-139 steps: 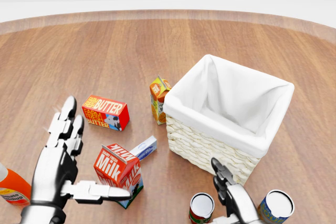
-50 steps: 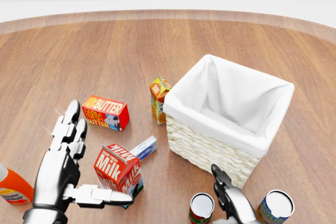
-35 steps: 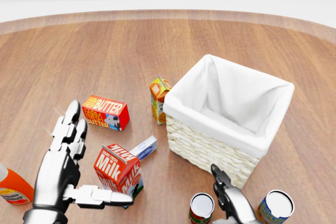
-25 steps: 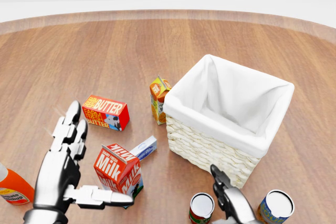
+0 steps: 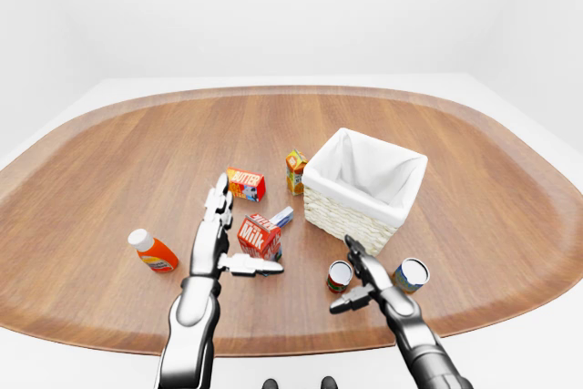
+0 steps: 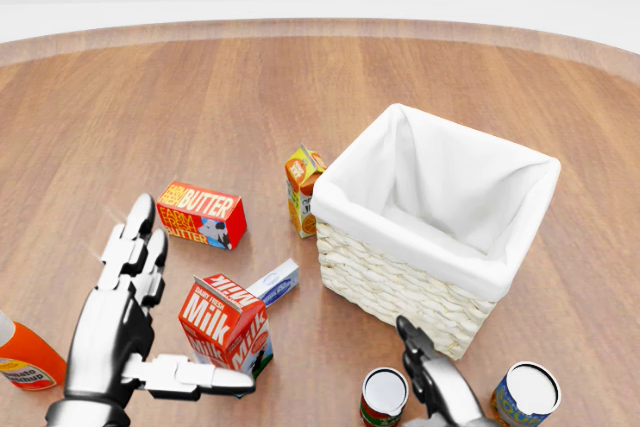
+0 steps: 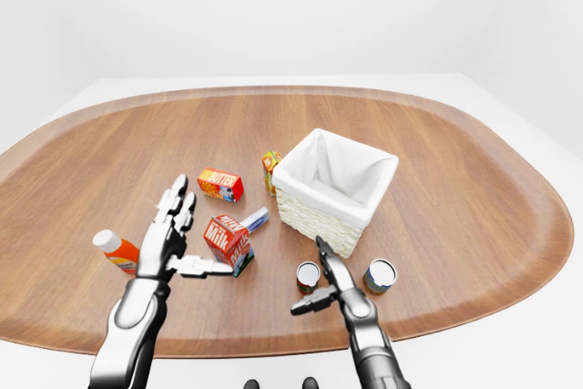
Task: Pick up the tomato sauce, and put it in the basket.
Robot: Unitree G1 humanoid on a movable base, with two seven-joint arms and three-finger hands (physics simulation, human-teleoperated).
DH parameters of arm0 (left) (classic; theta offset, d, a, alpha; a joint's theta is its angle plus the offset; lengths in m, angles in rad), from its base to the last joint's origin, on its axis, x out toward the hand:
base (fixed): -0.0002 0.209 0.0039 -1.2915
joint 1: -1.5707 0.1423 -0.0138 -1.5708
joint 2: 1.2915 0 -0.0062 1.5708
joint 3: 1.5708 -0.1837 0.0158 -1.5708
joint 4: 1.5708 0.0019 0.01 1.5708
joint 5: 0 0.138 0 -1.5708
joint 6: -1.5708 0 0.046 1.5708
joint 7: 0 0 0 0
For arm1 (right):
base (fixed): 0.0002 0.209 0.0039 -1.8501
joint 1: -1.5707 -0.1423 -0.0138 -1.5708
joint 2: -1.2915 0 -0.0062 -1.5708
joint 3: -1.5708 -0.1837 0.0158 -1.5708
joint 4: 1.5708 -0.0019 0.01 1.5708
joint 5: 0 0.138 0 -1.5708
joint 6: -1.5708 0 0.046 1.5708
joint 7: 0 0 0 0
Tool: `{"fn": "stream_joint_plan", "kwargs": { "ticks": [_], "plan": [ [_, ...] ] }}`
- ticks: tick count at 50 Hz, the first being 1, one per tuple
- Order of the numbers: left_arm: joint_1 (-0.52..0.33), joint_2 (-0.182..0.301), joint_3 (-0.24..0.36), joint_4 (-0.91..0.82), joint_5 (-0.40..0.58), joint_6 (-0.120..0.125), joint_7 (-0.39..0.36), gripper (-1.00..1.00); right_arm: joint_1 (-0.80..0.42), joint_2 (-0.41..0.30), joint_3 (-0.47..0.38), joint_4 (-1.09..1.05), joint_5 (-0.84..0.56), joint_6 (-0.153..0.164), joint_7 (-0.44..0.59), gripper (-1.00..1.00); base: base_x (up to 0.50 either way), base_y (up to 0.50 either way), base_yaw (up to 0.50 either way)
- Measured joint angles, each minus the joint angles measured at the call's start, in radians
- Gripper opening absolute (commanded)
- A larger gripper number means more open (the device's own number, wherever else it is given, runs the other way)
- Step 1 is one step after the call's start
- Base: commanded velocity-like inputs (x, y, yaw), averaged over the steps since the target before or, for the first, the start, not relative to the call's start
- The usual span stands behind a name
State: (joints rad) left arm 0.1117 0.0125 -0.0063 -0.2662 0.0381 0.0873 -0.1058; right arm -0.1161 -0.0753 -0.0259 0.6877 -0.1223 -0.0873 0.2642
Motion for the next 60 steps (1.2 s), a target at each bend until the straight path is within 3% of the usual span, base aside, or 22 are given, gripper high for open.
{"fn": "stream_joint_plan", "kwargs": {
  "ticks": [60],
  "plan": [
    [0.004, 0.0, -0.003, 0.004, 0.002, 0.0, -0.002, 1.0, -0.06, -0.007, 0.0, 0.069, 0.01, 0.0, -0.003, 1.0, 0.0, 0.0, 0.0]
  ]
}}
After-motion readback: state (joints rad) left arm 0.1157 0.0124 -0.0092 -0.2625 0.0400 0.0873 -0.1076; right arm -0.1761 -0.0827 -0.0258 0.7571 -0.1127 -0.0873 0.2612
